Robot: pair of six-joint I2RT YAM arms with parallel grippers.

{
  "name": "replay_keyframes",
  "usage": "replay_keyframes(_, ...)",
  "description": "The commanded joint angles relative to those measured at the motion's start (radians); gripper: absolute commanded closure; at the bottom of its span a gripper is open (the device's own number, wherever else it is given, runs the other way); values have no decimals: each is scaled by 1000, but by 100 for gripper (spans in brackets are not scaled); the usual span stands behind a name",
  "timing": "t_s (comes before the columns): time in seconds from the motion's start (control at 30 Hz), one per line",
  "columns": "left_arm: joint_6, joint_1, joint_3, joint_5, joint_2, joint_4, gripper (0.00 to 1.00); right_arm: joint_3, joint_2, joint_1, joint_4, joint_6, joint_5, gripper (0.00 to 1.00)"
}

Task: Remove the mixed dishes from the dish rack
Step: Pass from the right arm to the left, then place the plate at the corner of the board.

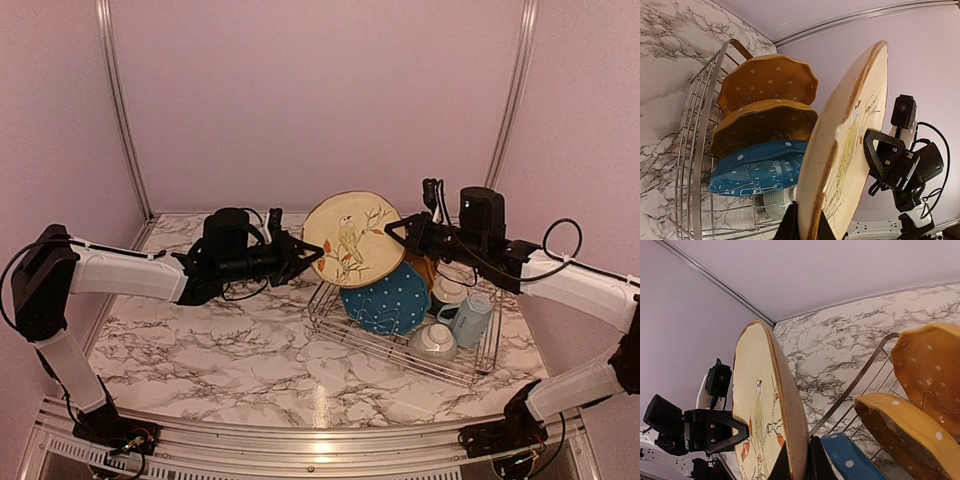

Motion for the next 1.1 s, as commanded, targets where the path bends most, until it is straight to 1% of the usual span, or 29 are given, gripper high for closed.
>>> replay_keyframes(0.0, -64, 11, 3, 30, -13, 99, 100, 95, 4, 34, 34, -44, -11, 93)
replay_keyframes(0.03, -76, 18, -6, 38, -16, 116, 100, 100, 4, 34, 27, -51, -12, 87)
replay_keyframes(0.1, -100, 33, -21, 45, -26, 142, 100, 111, 4, 33, 10, -69, -8, 71)
replay_keyframes(0.13, -110, 40, -27, 49, -32, 152, 100, 118, 6, 33, -3, -78, -3, 61)
replay_keyframes(0.2, -125, 57, -45, 54, -51, 168, 100, 138, 7, 34, -53, -99, 30, 35)
replay_keyframes(0.23, -130, 66, -57, 53, -63, 178, 100, 148, 9, 34, -74, -109, 44, 27)
replay_keyframes(0.27, -130, 77, -67, 52, -73, 179, 100, 163, 12, 34, -103, -120, 57, 18)
replay_keyframes(0.33, -132, 102, -87, 47, -98, 173, 100, 203, 24, 32, -177, -152, 80, 9)
replay_keyframes(0.37, -134, 118, -97, 44, -112, 169, 100, 225, 28, 33, -210, -171, 94, 7)
replay_keyframes(0.5, -114, 204, -153, 40, -188, 125, 100, 278, 15, 31, -315, -232, 193, 3)
replay_keyframes(0.57, -97, 252, -176, 25, -230, 69, 100, 306, 14, 26, -373, -274, 229, 2)
replay_keyframes(0.67, -85, 334, -230, -10, -303, 7, 100, 367, 35, 11, -501, -327, 291, 2)
replay_keyframes(0.77, -63, 414, -268, -55, -367, -90, 100, 424, 68, -12, -614, -365, 396, 1)
replay_keyframes(0.87, -52, 484, -288, -122, -422, -197, 100, 453, 83, -23, -669, -384, 464, 1)
replay_keyframes(1.0, -73, 571, -330, -212, -476, -252, 100, 460, 85, -27, -715, -383, 588, 1)
replay_keyframes(1.07, -83, 608, -334, -229, -477, -257, 100, 462, 87, -32, -736, -377, 637, 2)
